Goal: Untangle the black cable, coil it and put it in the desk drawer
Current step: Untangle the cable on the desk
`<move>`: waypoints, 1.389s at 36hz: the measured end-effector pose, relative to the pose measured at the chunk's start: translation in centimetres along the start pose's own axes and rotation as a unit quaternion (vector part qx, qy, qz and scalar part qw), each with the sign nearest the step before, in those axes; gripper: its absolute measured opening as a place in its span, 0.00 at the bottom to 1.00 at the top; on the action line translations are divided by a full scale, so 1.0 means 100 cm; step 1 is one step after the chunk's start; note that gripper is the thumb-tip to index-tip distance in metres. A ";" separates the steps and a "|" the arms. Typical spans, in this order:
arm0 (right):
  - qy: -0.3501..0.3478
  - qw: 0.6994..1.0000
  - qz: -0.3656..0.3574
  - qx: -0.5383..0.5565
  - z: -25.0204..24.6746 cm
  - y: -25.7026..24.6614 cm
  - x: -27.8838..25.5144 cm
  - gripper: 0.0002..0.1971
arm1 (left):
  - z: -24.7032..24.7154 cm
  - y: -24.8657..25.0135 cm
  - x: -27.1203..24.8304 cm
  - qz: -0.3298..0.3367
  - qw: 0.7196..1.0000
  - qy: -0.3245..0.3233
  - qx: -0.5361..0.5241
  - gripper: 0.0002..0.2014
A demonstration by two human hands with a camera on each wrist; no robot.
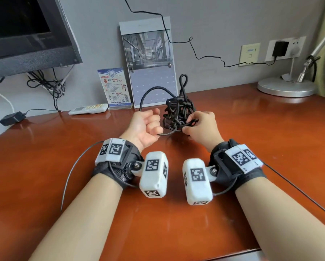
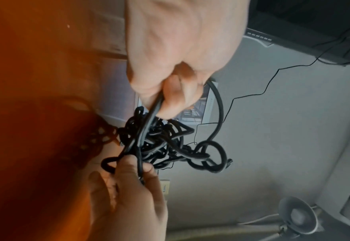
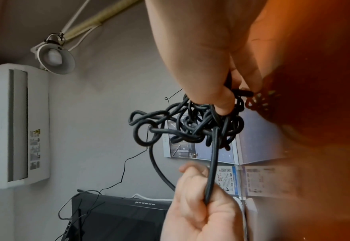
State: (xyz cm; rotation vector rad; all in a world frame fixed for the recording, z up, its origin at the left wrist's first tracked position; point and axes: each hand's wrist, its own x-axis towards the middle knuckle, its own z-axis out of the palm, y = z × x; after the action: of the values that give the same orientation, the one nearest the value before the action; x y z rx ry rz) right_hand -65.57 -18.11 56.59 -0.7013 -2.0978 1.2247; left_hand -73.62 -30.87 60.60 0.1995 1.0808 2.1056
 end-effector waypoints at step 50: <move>0.003 0.948 -0.160 -0.276 -0.009 -0.010 -0.008 0.14 | -0.002 -0.026 0.003 0.252 0.622 0.038 0.741 0.11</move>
State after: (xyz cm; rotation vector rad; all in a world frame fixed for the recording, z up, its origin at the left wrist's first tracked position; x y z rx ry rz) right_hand -64.57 -18.61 57.67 -0.5570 -2.4509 0.4550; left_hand -72.43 -29.83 58.46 1.2971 2.8084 0.9575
